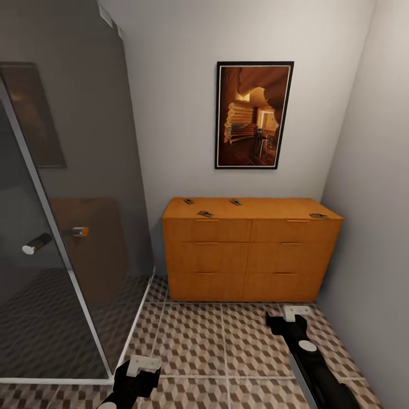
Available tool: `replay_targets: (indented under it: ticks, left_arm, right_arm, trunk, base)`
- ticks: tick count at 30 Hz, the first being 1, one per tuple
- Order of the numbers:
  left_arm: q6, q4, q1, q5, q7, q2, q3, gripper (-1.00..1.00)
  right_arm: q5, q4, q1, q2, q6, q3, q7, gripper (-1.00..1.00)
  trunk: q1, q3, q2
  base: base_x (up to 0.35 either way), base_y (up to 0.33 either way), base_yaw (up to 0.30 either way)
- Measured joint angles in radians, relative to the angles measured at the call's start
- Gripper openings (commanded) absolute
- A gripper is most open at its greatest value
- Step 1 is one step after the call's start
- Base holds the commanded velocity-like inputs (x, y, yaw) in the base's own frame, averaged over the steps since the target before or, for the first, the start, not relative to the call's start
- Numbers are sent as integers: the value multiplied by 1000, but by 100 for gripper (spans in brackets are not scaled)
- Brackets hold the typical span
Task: Take the four mousetraps from the cabinet in the bathroom and place them on the bathroom floor. Make sure all four end up on the same floor surface, and ensure that at least two of them are either under or directly next to the same bathroom sink.
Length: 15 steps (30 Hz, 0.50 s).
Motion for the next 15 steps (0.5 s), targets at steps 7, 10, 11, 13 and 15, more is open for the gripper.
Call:
replay_targets:
  ticks: [7, 10, 11, 13, 15]
  left_arm:
    - [0, 8, 0, 0, 0, 0, 1, 100]
    - [0, 9, 0, 0, 0, 0, 1, 100]
    - [0, 10, 0, 0, 0, 0, 1, 100]
    - [-1, 10, 0, -1, 0, 0, 0, 100]
    - [-1, 10, 0, -1, 0, 0, 0, 100]
  right_arm:
    - [0, 0, 0, 0, 0, 0, 0, 100]
    - [0, 0, 0, 0, 0, 0, 0, 100]
    - [0, 0, 0, 0, 0, 0, 0, 100]
    - [0, 0, 0, 0, 0, -1, 0, 100]
    - [0, 0, 0, 0, 0, -1, 0, 100]
  trunk:
    - [0, 0, 0]
    - [0, 0, 0]
    - [0, 0, 0]
    - [0, 0, 0]
    - [0, 0, 0]
  base:
    - [197, -253, 249]
    - [224, -234, 165]
    - [229, -229, 83]
    - [230, -225, 48]
    - [202, -189, 22]
